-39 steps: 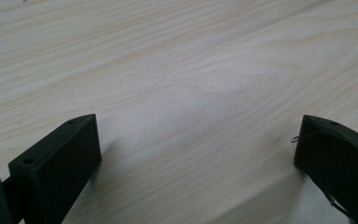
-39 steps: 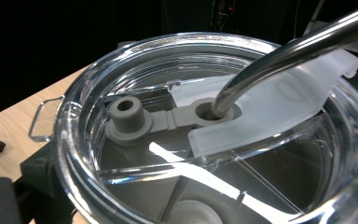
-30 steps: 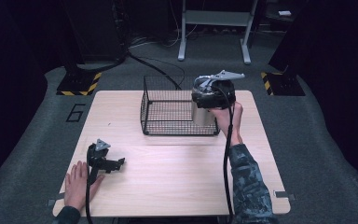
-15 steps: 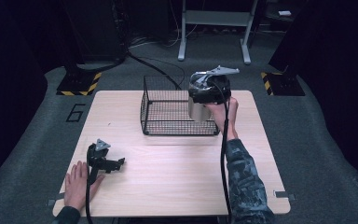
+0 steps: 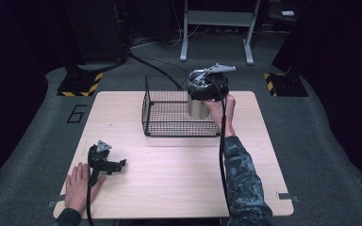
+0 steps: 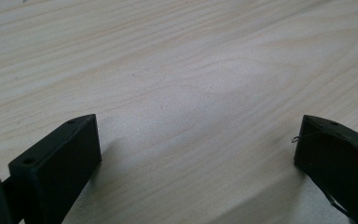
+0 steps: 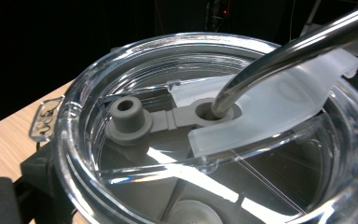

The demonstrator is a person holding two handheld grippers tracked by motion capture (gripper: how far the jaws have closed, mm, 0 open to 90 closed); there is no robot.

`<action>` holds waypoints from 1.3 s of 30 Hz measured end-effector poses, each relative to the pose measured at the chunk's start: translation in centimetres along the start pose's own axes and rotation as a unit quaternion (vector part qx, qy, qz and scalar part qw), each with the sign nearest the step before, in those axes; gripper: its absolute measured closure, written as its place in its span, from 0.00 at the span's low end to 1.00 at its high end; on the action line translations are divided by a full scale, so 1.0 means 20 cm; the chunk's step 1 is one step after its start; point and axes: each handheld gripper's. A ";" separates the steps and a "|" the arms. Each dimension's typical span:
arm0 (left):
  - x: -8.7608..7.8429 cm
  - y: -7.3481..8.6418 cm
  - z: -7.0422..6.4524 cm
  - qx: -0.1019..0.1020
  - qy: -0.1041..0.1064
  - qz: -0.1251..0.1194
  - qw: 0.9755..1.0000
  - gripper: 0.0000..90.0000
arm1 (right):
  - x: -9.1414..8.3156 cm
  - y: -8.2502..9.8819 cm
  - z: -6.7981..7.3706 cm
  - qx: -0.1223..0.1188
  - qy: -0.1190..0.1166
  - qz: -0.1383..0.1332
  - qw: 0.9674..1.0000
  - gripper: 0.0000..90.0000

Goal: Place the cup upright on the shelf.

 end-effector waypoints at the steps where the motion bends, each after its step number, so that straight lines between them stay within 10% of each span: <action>1: 0.00 0.00 0.00 0.000 0.000 0.000 1.000 0.00 | 0.00 0.00 0.00 0.001 0.001 -0.002 1.000 0.04; 39: 0.00 0.00 0.00 0.000 -0.002 -0.004 1.000 0.00 | 0.25 0.06 -0.08 0.030 0.006 0.012 0.999 0.04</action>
Point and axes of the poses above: each handheld gripper's, and its own axes: x roughly forward along the jaws, y roughly out of its underside, z roughly to its left, and after that the axes turned 12 degrees about -y, right-handed
